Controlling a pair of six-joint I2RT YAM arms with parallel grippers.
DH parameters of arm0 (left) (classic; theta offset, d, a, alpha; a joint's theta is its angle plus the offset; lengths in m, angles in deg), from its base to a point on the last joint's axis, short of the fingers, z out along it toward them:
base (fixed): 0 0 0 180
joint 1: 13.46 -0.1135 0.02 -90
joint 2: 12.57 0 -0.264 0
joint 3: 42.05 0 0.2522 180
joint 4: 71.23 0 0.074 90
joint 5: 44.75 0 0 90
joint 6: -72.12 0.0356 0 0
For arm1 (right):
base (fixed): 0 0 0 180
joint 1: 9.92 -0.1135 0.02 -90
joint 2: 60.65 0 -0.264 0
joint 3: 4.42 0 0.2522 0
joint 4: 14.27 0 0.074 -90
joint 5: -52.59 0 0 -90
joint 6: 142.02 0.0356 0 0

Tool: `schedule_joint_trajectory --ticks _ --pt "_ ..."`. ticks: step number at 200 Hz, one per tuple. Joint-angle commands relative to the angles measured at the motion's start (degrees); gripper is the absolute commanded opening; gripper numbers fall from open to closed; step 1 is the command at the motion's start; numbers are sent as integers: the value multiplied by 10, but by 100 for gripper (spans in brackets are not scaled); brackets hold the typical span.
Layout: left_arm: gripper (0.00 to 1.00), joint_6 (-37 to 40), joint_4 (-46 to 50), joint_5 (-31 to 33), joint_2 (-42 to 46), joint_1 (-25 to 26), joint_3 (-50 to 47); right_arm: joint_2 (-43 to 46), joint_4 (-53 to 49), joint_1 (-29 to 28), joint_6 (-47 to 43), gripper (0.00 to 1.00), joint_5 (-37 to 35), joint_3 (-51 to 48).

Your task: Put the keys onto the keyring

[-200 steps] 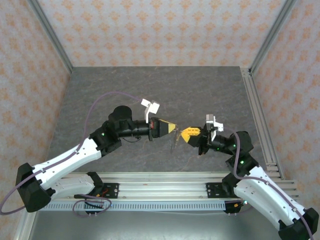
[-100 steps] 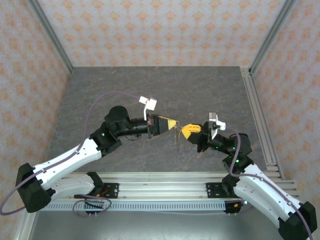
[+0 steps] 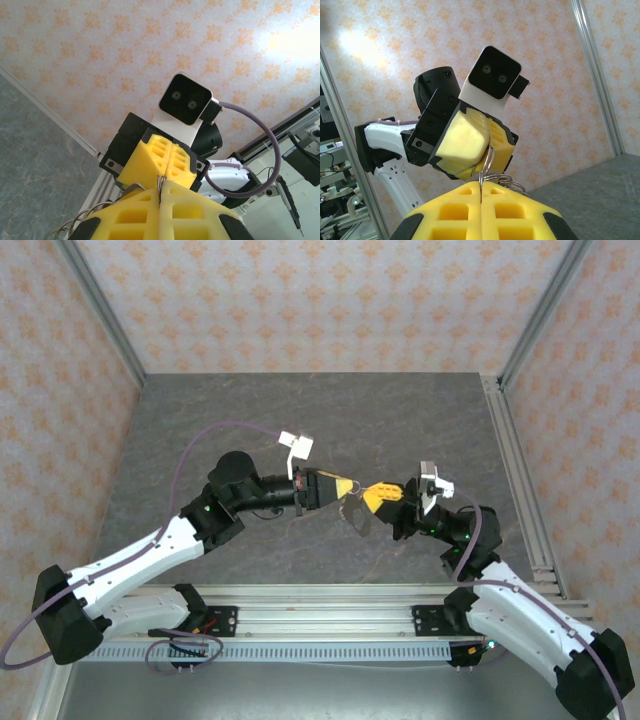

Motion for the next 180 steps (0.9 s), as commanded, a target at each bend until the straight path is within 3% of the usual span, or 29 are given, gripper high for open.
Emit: schedule_joint_trajectory --ticks 1,180 --pt "0 -9 -40 -10 1 -2 1 5 49 -4 5 0 7 4" --pt "0 -25 -33 -34 -20 -2 23 -34 87 -5 -20 0 25 38"
